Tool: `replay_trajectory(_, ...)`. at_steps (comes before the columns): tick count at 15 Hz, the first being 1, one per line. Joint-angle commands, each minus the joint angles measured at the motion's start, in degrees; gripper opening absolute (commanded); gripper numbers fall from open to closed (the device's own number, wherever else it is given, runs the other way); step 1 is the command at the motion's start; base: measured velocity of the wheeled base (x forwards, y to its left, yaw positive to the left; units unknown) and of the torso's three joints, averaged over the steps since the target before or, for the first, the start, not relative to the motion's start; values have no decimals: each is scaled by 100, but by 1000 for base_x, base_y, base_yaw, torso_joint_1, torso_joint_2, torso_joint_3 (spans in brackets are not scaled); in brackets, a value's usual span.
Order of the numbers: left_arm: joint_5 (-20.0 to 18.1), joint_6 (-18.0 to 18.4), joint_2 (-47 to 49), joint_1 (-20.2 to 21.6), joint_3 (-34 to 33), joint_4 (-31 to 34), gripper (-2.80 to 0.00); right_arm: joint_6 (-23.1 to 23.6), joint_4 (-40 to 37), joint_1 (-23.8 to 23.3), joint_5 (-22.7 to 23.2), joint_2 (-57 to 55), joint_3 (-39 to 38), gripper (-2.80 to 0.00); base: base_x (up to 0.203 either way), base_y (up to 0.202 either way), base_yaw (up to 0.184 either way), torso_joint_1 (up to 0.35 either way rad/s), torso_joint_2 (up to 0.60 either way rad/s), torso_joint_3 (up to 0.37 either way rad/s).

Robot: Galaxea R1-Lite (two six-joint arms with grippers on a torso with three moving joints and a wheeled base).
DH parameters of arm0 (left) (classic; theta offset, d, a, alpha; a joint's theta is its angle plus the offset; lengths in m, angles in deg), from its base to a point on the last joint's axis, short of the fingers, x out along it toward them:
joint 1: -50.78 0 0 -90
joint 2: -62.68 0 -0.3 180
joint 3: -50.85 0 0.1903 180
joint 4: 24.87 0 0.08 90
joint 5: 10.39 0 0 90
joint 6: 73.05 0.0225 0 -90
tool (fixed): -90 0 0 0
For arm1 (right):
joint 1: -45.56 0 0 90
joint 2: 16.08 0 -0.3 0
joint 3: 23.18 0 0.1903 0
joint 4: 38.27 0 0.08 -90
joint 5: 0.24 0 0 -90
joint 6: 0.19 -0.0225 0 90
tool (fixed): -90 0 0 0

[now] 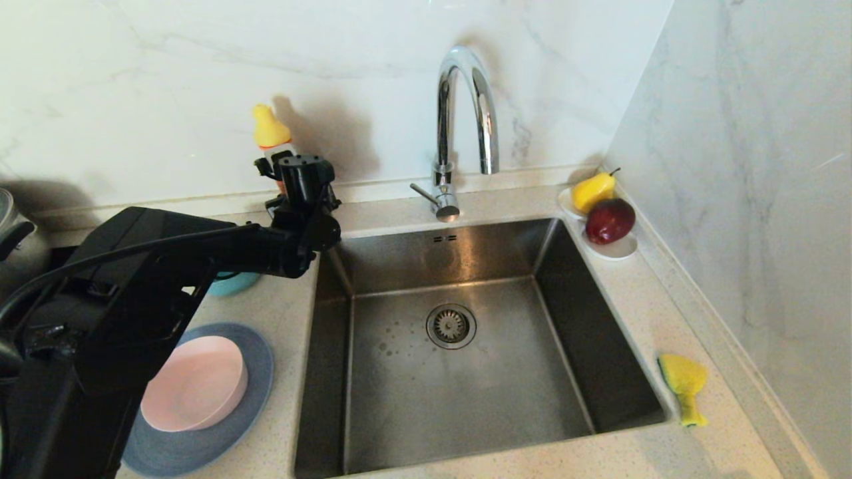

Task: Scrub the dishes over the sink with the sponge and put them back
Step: Place the dish soap on the table

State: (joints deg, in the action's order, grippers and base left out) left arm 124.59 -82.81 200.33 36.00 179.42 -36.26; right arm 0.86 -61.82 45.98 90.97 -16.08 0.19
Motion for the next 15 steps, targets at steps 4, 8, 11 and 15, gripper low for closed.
replay_trajectory(4, 28, -16, 122, -17, -18, -30, -280, 8, 1, 2, 3, 9, 0, -280, 0, 0, 0, 0, 0, 0)
replay_trajectory(8, 116, -25, 166, -34, -18, -22, -280, 1, 1, 2, 2, 9, -9, -280, 0, 0, 0, 0, 0, 0)
replay_trajectory(11, 141, -25, 151, -61, -35, -13, 0, 1, 1, 2, 2, 9, 0, -280, 0, 0, 0, 0, 0, 0)
replay_trajectory(15, 151, -18, 70, -69, -45, -30, 0, 1, 1, 2, 2, 9, 0, -280, 0, 0, 0, 0, 0, 0)
